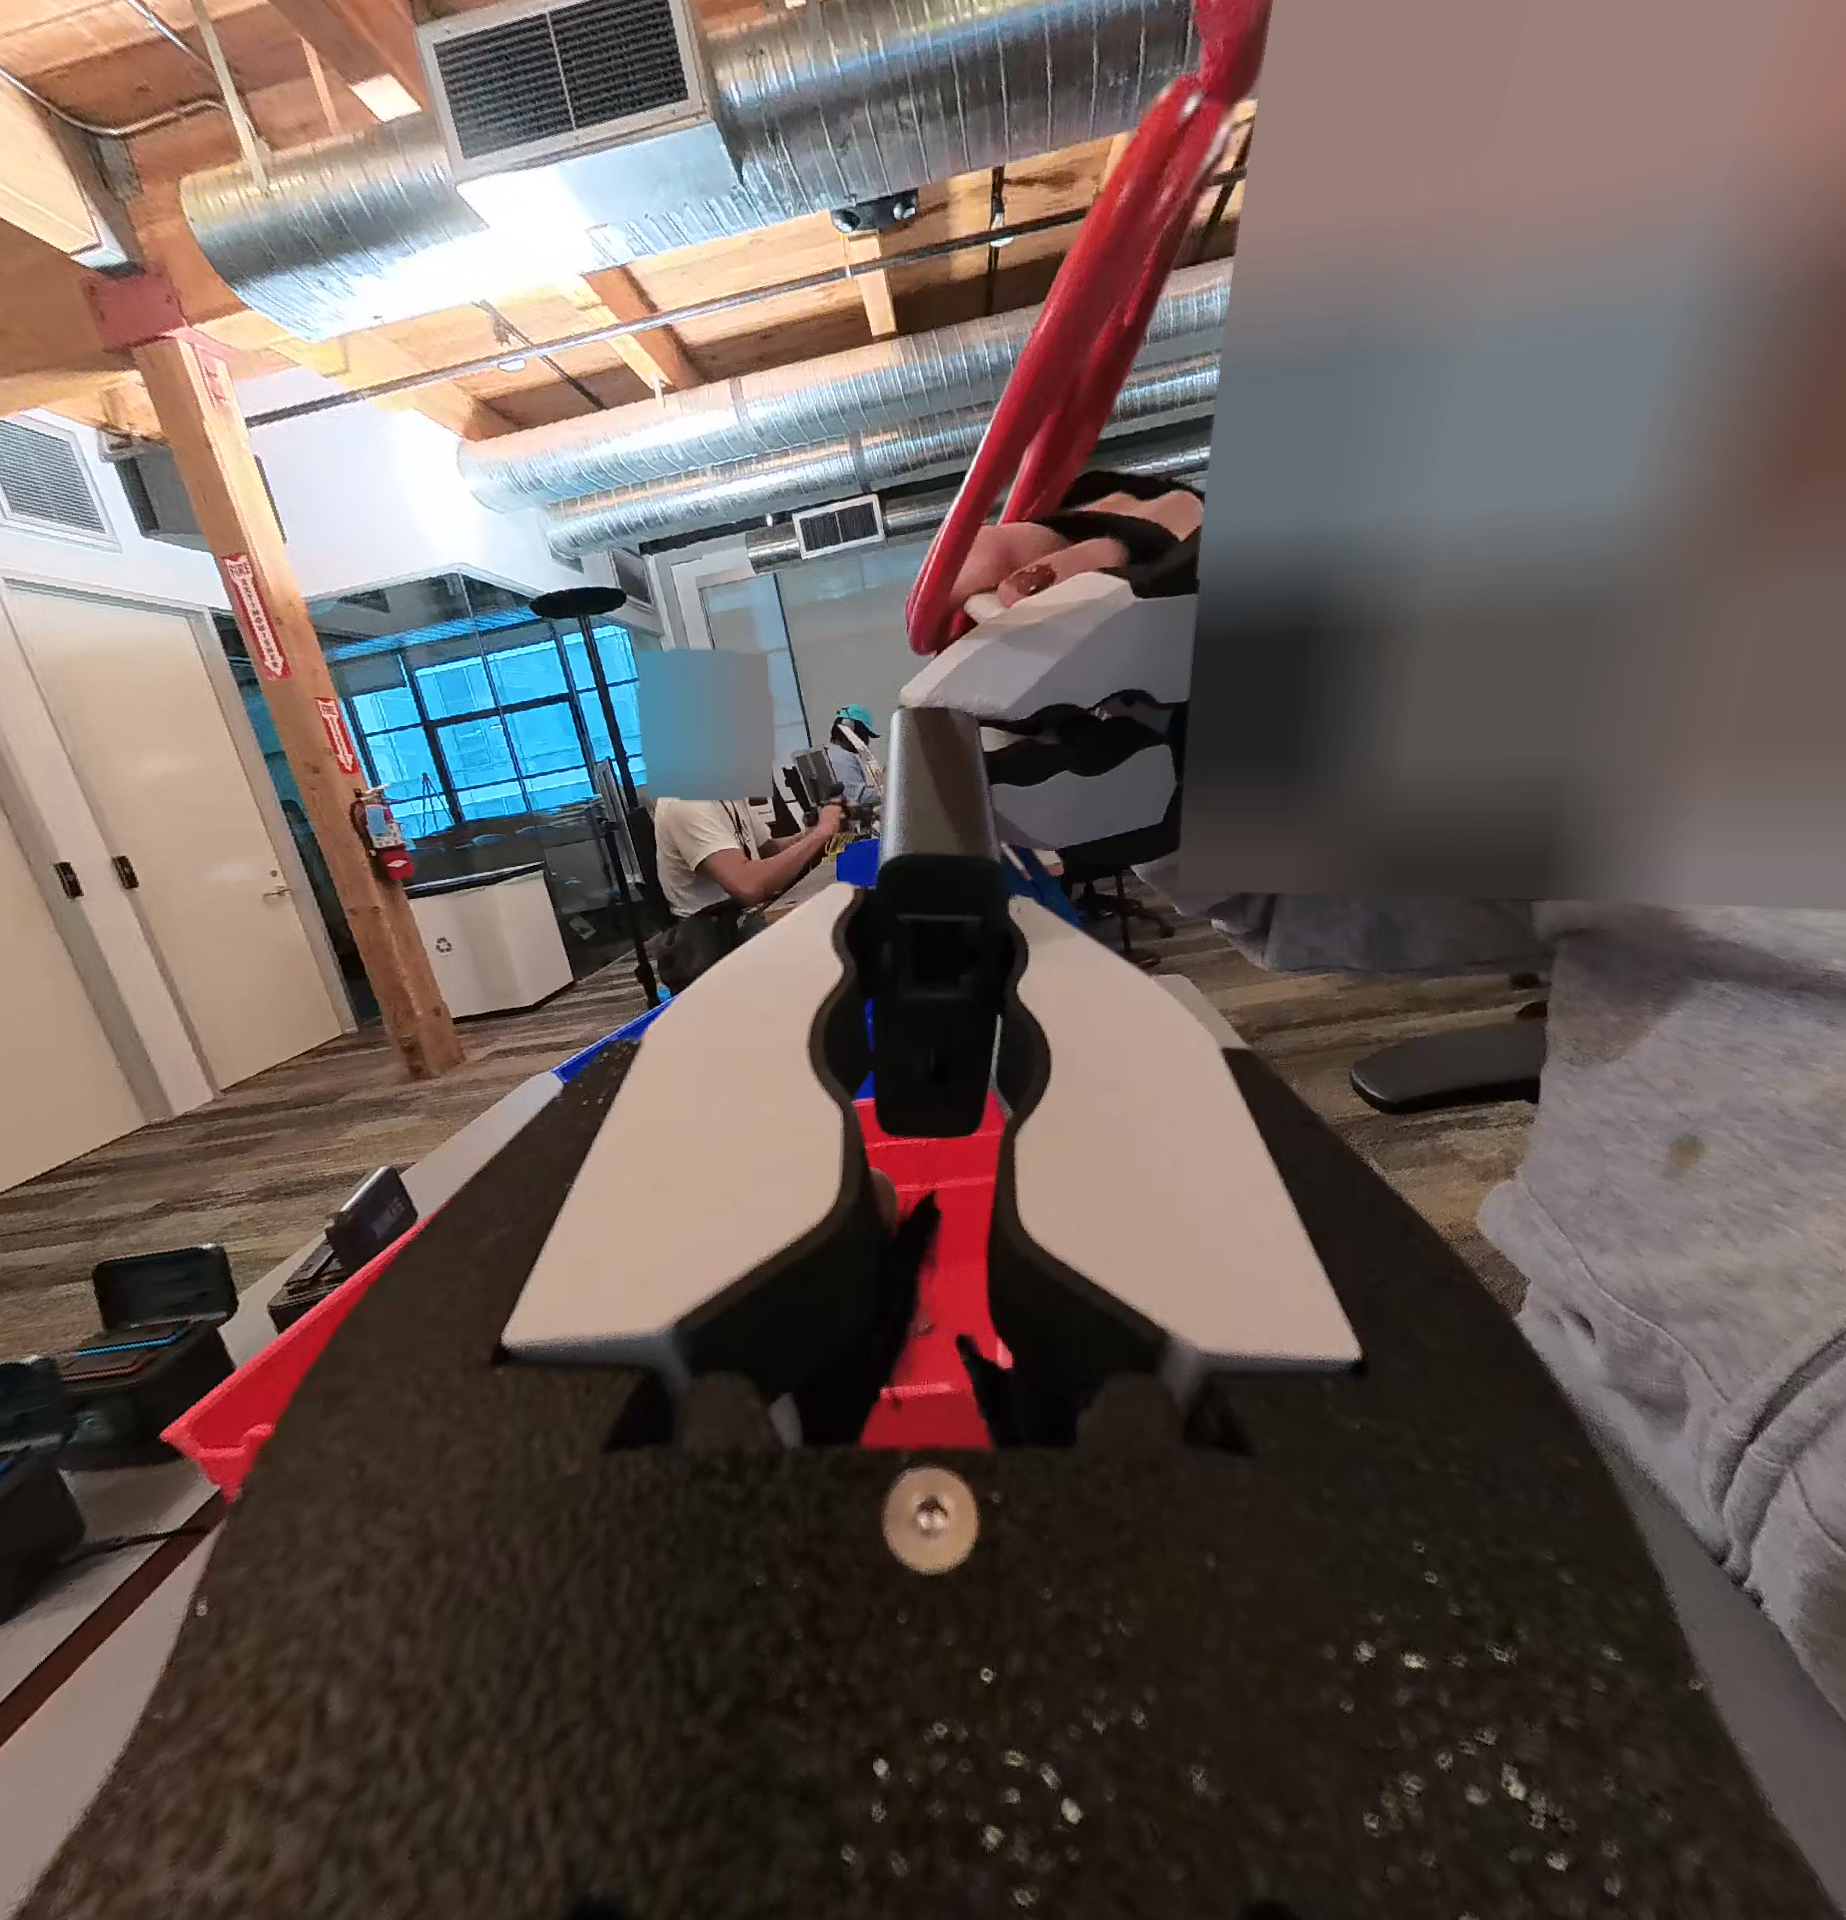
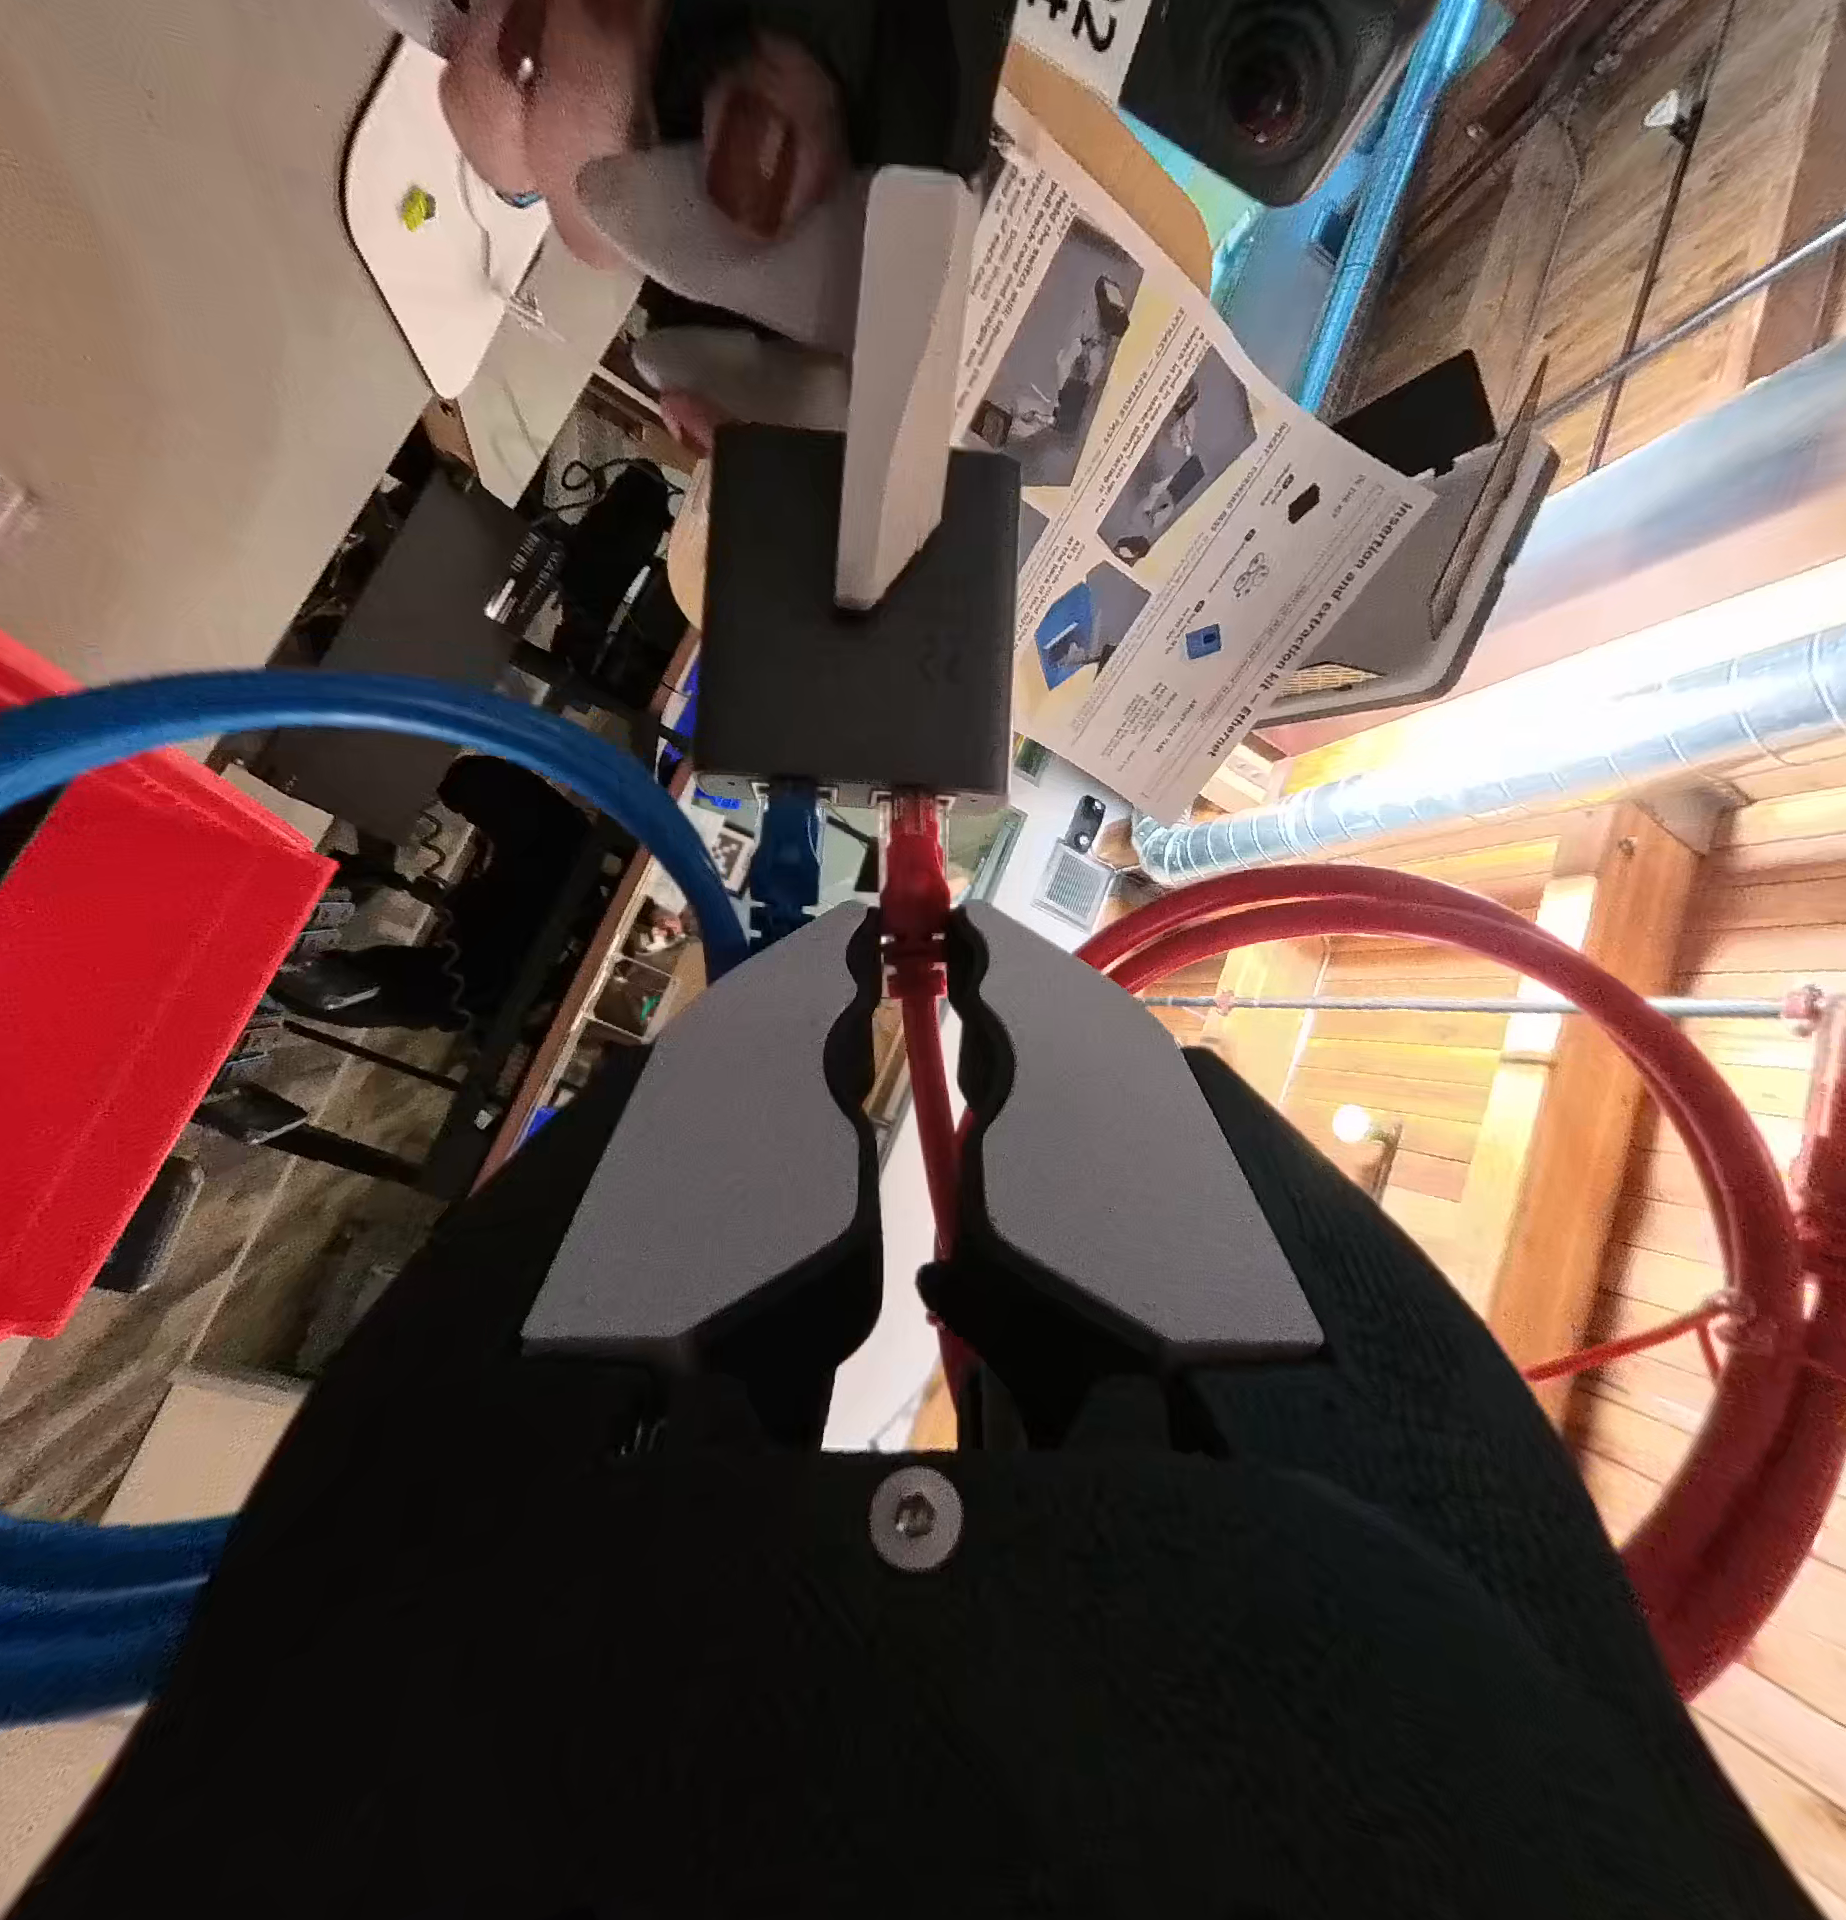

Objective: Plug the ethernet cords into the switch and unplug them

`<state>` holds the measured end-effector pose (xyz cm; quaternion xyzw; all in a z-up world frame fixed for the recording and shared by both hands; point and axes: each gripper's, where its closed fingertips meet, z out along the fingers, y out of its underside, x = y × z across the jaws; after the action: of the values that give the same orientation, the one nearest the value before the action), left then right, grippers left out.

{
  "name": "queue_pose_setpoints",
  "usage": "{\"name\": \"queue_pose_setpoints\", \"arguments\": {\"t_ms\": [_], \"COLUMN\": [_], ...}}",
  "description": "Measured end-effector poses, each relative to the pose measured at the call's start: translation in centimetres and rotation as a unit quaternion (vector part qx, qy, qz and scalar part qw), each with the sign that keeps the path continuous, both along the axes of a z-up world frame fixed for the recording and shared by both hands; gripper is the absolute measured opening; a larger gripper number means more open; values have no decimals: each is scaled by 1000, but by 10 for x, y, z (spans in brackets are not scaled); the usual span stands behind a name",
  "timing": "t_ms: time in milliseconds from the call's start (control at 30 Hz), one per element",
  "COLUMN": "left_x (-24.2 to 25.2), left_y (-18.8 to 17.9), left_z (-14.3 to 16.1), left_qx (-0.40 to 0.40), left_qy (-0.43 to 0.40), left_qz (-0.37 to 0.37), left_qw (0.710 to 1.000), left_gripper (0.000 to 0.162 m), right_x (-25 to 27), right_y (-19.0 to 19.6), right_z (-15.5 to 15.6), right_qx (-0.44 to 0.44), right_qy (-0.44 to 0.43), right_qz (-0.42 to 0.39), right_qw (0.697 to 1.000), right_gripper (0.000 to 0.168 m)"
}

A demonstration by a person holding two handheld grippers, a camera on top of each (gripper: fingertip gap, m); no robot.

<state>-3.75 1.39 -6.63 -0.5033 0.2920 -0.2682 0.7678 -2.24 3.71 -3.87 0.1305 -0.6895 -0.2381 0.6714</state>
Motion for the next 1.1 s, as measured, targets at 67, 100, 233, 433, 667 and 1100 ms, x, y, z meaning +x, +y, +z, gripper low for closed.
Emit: {"name": "queue_pose_setpoints", "arguments": {"t_ms": [67,100,233,433,667,1100], "left_x": [1,2,3,4,3,10], "left_y": [1,1,5,11,15,-2], "left_z": [0,0,-3,-6,-9,14], "left_qx": [1,2,1,-4,-12,33], "left_qy": [2,6,25,15,-1,69], "left_qz": [6,13,39,60,67,115], "left_qw": [1000,1000,999,998,998,990], "left_gripper": [20,20,20,20,20,20], "right_x": [0,0,0,-2,-6,-10], "right_y": [1,2,5,10,13,5], "right_z": [1,1,-1,-2,-4,-50], "right_qx": [-5,-2,-2,4,5,-130], "right_qy": [4,9,19,32,34,12], "right_qz": [-7,-9,-19,-45,-60,-27], "right_qw": [1000,1000,1000,998,998,991], "right_gripper": [9,9,9,8,7,12]}}
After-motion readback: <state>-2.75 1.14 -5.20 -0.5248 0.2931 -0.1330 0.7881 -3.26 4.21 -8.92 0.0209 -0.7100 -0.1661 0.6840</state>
